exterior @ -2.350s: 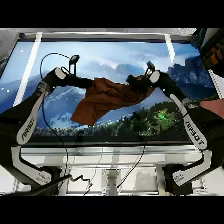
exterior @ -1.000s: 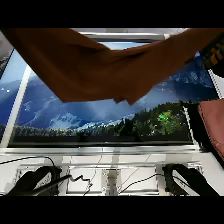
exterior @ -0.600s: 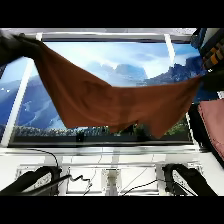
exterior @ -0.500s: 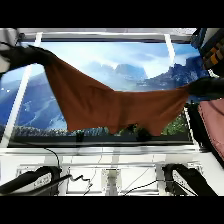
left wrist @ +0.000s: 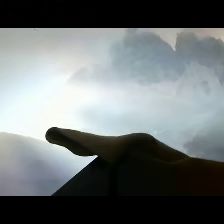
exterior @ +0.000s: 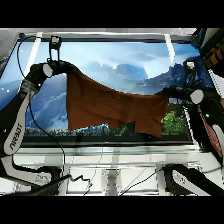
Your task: Fold the clothes and pants, and hang the long-sleeved shirts on hangers.
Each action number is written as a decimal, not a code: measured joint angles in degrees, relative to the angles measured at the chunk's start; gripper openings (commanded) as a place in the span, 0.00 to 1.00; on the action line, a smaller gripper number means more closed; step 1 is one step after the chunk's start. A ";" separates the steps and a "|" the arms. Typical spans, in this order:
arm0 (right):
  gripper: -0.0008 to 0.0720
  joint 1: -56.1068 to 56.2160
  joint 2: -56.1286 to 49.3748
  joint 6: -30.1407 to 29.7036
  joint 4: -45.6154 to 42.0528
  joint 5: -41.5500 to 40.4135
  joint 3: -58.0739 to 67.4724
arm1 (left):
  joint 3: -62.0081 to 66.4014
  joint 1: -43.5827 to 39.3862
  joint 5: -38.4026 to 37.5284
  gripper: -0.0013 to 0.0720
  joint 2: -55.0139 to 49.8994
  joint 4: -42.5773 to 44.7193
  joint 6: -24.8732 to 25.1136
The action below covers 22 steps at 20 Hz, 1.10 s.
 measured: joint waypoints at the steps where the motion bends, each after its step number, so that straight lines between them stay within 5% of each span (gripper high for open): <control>1: 0.03 -0.04 -1.75 1.33 0.00 -3.21 -0.31 | 0.00 -0.17 2.16 0.04 -0.63 0.00 0.00; 2: 0.04 -0.13 -3.21 2.75 0.02 -6.45 -0.42 | 0.00 -0.26 3.91 0.05 -1.05 0.00 0.00; 3: 0.27 -0.39 -4.50 4.61 0.04 -9.01 -0.55 | 0.00 -0.33 5.66 0.05 -1.31 0.00 -0.02; 4: 0.60 -0.81 -5.57 6.73 0.11 -11.21 -0.61 | 0.00 -0.35 6.54 0.17 -1.44 0.00 -0.02; 6: 0.64 -2.58 -6.84 10.34 0.20 -14.08 0.09 | 0.00 -0.33 6.58 0.80 -1.33 0.04 -0.02; 8: 0.64 -5.90 -7.48 12.48 0.24 -12.22 2.08 | 0.00 -0.13 3.28 0.82 -0.46 0.09 -0.20; 10: 0.64 -10.62 -7.82 11.45 0.26 -5.66 4.52 | 0.00 0.39 -2.25 0.66 1.33 0.26 -0.15; 11: 0.63 -13.33 -7.89 8.94 0.31 -1.42 5.60 | 0.00 0.81 -5.95 0.59 2.60 0.33 -0.15; 16: 0.64 -26.25 -9.94 -10.60 10.84 19.34 5.01 | 0.00 3.85 -22.67 0.58 9.09 0.44 -0.20; 18: 0.72 -29.57 -11.98 -17.59 19.19 24.39 2.99 | 0.00 5.42 -27.04 0.58 11.08 0.48 -1.07; 22: 0.74 -30.67 -18.60 -25.99 30.86 28.61 0.07 | 0.00 8.39 -32.70 0.59 13.53 0.31 -3.80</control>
